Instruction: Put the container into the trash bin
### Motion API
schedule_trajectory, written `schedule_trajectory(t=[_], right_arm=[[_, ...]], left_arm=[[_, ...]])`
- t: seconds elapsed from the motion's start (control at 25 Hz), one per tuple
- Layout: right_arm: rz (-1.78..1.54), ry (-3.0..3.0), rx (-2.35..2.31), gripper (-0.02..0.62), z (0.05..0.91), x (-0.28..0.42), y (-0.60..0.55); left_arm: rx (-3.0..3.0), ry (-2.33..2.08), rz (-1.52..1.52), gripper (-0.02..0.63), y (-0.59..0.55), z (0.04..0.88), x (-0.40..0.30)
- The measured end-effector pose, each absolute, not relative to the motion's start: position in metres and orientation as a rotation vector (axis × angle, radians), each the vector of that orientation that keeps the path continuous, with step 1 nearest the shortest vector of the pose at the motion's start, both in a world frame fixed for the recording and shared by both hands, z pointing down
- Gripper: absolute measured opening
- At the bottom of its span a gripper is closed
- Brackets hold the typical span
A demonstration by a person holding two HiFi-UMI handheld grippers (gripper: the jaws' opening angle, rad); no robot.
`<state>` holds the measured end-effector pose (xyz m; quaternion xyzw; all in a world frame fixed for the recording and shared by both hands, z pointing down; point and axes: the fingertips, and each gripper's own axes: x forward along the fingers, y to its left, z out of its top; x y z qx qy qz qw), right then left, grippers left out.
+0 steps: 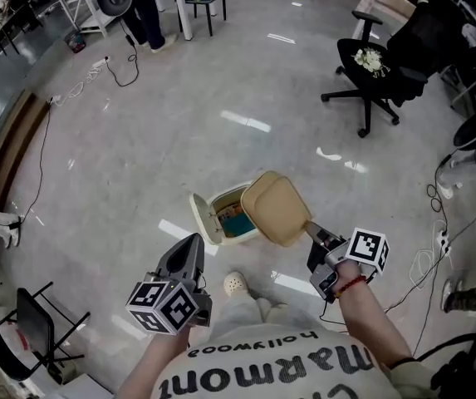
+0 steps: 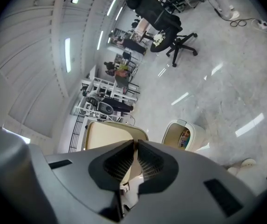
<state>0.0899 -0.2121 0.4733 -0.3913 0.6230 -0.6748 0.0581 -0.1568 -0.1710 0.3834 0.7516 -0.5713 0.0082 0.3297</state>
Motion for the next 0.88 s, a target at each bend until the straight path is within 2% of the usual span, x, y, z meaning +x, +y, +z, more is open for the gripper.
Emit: schedule_trajectory(t=[0.4, 0.88], right_arm=[[-2.037, 1.860, -1.349, 0.014, 0.513, 0.067, -0.239], [-2.256, 1.864, -1.441, 0.014, 0.627, 0.056, -0.257]], left_arm=[[1.958, -1.422, 0.074, 0.005, -0.204, 0.417, -0.184], [1.823, -1.347, 0.196, 0.000, -0.217, 0.514, -0.134]])
